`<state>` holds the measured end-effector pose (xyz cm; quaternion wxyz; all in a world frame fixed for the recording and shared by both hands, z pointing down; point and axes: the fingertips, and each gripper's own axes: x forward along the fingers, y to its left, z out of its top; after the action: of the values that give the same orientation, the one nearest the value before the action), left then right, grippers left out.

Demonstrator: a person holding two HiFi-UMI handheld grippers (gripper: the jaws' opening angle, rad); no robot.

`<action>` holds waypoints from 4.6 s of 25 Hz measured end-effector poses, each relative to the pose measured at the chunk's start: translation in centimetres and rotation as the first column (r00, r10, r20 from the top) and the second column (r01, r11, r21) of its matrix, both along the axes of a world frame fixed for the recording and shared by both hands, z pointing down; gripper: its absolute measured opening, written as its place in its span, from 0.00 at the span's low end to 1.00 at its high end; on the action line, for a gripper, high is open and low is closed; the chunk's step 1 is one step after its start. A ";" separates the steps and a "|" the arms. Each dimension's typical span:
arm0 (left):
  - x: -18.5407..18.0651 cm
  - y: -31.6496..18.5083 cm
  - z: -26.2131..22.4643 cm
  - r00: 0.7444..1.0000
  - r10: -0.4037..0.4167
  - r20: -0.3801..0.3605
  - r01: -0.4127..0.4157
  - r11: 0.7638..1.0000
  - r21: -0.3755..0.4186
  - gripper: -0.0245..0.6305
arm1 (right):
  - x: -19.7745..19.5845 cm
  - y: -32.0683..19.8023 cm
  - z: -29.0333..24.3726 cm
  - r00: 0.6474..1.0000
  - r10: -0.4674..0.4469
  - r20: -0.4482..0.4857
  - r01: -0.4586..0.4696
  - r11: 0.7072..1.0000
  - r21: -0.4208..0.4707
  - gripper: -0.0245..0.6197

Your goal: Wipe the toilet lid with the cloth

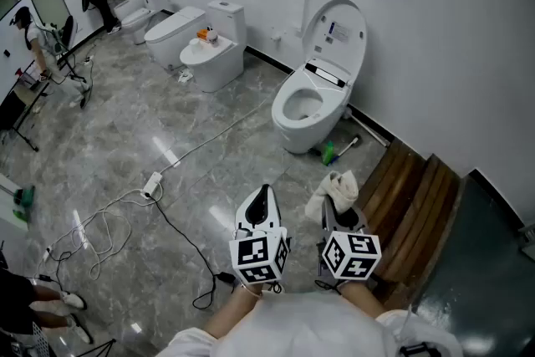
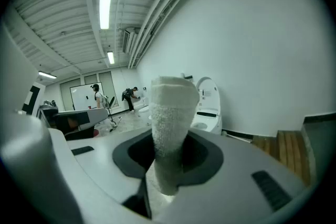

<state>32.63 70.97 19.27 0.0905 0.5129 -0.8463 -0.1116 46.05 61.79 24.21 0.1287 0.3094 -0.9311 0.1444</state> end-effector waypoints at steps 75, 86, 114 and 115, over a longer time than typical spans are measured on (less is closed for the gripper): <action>-41.0 -71.8 -1.9 0.781 0.621 0.064 -0.613 0.782 -0.111 0.05 | -40.6 -61.2 -0.5 0.835 0.549 -0.046 -0.550 0.830 -0.093 0.19; -40.3 -80.6 0.5 0.754 0.657 0.019 -0.647 0.747 -0.153 0.05 | -42.1 -69.4 0.1 0.836 0.547 -0.041 -0.549 0.832 -0.083 0.19; -50.0 -99.9 4.6 0.836 0.533 0.127 -0.528 0.846 -0.070 0.05 | -57.1 -96.0 3.1 0.959 0.274 0.072 -0.279 0.957 0.084 0.19; -50.2 -100.0 4.7 0.839 0.530 0.126 -0.525 0.848 -0.072 0.05 | -57.1 -96.6 2.9 0.957 0.283 0.063 -0.288 0.952 0.104 0.19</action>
<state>-17.56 -28.99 23.93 0.0663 0.7309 -0.6786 -0.0314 -11.03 -34.81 27.13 0.0669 0.4439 -0.8860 0.1163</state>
